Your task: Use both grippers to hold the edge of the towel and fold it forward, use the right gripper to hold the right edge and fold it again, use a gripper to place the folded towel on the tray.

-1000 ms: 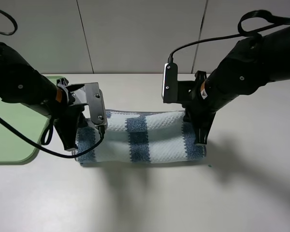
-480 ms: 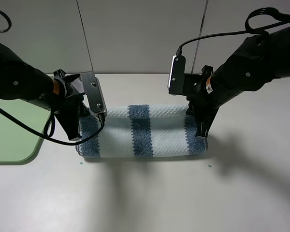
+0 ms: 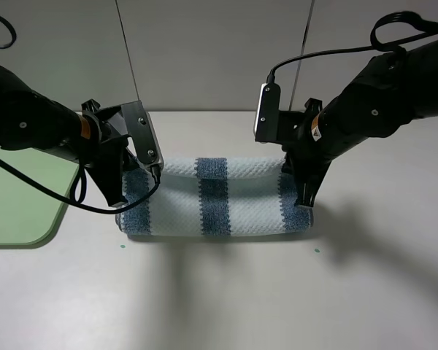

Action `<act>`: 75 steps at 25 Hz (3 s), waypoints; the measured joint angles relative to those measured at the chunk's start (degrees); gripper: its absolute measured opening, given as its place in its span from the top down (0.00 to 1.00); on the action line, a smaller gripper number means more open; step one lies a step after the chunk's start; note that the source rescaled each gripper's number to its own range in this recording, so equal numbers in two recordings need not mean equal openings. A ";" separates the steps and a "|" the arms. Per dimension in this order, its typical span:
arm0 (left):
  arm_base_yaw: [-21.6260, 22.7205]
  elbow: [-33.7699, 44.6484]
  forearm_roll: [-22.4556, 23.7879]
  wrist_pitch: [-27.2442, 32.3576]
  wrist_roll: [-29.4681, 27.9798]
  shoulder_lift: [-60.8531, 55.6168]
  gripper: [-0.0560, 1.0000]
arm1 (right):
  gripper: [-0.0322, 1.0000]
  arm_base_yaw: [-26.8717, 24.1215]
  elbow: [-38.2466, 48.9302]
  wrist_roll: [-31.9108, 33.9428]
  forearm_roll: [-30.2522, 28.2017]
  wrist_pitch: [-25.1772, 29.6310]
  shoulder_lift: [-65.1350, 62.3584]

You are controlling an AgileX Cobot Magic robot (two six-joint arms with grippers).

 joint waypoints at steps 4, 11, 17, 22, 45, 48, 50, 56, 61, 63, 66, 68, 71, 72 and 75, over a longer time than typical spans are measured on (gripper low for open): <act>0.00 0.00 0.00 -0.77 0.00 0.00 0.82 | 0.87 0.00 0.00 0.24 0.05 -0.19 0.00; 0.00 0.00 -0.06 -3.64 0.00 0.00 0.40 | 0.15 0.00 0.00 2.63 0.05 -0.87 0.00; 0.00 0.00 -0.22 -3.36 -0.10 0.00 0.34 | 0.09 0.00 0.00 3.52 0.05 -0.99 0.00; 0.00 0.00 -0.22 -0.15 -1.83 0.00 0.34 | 0.09 0.00 0.00 9.28 0.05 -0.99 -0.10; 0.00 0.00 -0.22 13.64 -25.88 -14.55 0.34 | 0.05 -3.99 -6.10 42.80 13.60 13.01 -0.46; 0.00 0.00 -0.22 14.66 -25.88 -18.12 0.34 | 0.04 -7.33 -6.10 42.94 18.09 13.81 -0.46; 0.00 0.00 -0.22 15.58 -25.88 -20.58 0.34 | 0.01 -8.86 -6.10 42.89 19.40 14.36 -0.46; 0.00 0.00 0.44 16.14 -25.83 -26.24 0.24 | 0.00 -9.34 -6.10 42.89 20.74 13.84 -0.46; 0.00 0.00 2.97 18.03 -25.72 -26.45 0.03 | 0.00 -9.34 -6.10 42.89 20.96 13.09 -0.46; 0.00 0.00 3.46 18.45 -25.72 -26.45 0.01 | 0.00 -9.34 -6.10 42.89 21.07 12.80 -0.46; 0.00 0.00 3.45 18.46 -25.72 -26.45 0.01 | 0.00 -9.34 -6.10 42.89 21.12 12.70 -0.46; 0.00 0.00 3.45 18.46 -25.72 -26.45 0.00 | 0.00 -9.34 -6.10 42.89 21.12 12.64 -0.46; 0.00 0.00 3.45 18.46 -25.72 -26.45 0.00 | 0.00 -9.34 -6.10 42.89 21.12 12.61 -0.46; 0.00 0.00 3.45 18.46 -25.72 -26.45 0.00 | 0.00 -9.34 -6.10 42.89 21.12 12.61 -0.46; 0.00 0.00 3.40 18.46 -25.72 -26.45 0.00 | 0.00 -9.34 -6.10 42.89 21.12 12.61 -0.46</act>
